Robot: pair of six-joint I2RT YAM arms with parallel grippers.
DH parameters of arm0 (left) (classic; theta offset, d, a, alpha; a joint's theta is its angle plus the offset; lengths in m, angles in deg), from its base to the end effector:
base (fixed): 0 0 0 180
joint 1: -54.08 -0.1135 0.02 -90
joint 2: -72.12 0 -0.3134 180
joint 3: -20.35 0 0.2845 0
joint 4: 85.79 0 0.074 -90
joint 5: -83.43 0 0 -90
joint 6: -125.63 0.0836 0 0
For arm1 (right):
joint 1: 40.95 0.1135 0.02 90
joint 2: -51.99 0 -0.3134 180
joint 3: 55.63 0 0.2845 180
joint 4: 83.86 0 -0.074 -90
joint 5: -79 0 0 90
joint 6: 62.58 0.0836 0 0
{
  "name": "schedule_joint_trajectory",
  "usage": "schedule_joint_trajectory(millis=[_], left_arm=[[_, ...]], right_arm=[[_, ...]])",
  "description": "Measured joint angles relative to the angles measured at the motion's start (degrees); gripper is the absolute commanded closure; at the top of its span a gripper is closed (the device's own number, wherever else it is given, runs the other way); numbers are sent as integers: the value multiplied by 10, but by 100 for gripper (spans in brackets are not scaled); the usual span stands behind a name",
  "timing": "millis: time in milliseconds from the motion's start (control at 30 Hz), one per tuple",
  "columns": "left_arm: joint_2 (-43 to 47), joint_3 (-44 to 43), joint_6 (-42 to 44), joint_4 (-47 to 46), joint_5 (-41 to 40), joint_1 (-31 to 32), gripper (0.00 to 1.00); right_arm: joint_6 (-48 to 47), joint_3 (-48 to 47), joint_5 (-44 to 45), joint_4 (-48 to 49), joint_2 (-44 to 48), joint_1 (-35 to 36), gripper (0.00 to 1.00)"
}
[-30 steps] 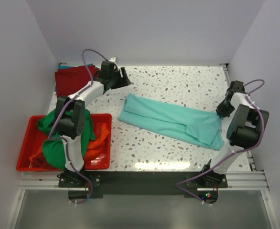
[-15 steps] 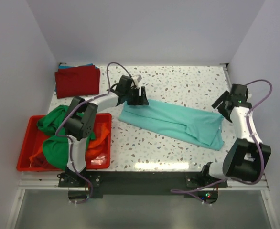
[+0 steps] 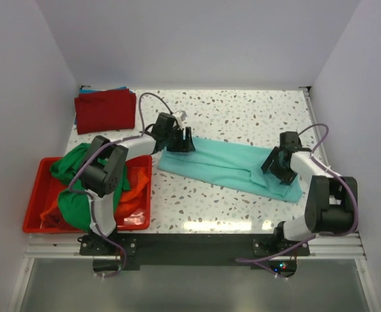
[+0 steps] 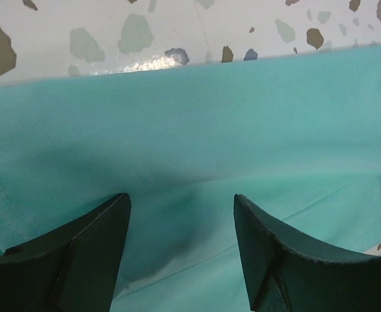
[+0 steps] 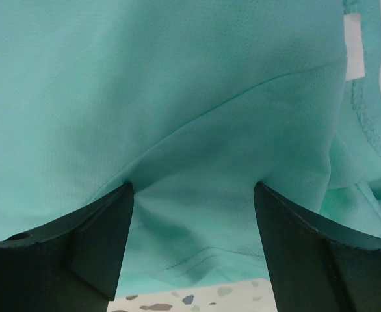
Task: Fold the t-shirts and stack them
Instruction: Fold the tshirt
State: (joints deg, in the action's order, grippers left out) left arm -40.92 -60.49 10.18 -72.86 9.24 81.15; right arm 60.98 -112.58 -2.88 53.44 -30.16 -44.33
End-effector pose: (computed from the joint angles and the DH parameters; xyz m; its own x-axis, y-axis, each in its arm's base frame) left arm 0.4281 -0.2443 0.1408 -0.8315 -0.0394 -0.5541 0.2787 0.8332 -0.4775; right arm 0.2924 -0.0291 0.1576 -0.7091 0.5901 -0.3859 0.6041 0.7907 0.0989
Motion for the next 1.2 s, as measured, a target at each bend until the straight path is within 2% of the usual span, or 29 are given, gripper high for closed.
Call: schedule_joint_trajectory(millis=[333, 600, 700, 800, 933, 1100, 1200], left_arm=[[100, 124, -11, 1, -18, 0, 30], [160, 188, -14, 13, 19, 1, 29], [185, 205, -14, 35, 22, 0, 29], [209, 202, -9, 70, 14, 0, 29], [219, 165, 3, 102, 7, 0, 29], [218, 132, 10, 97, 20, 1, 29], [209, 132, 10, 96, 28, 6, 29]], right_arm=[[-2, -105, 44, 21, -136, 5, 21], [-21, -240, 44, 33, -246, 5, 19], [-36, -256, 39, 52, -259, 5, 18], [-51, -241, 28, 72, -245, 5, 18], [-59, -186, 24, 76, -169, 6, 18], [-59, -128, 23, 79, -39, 30, 19], [-52, -124, 17, 79, -25, 60, 19]])
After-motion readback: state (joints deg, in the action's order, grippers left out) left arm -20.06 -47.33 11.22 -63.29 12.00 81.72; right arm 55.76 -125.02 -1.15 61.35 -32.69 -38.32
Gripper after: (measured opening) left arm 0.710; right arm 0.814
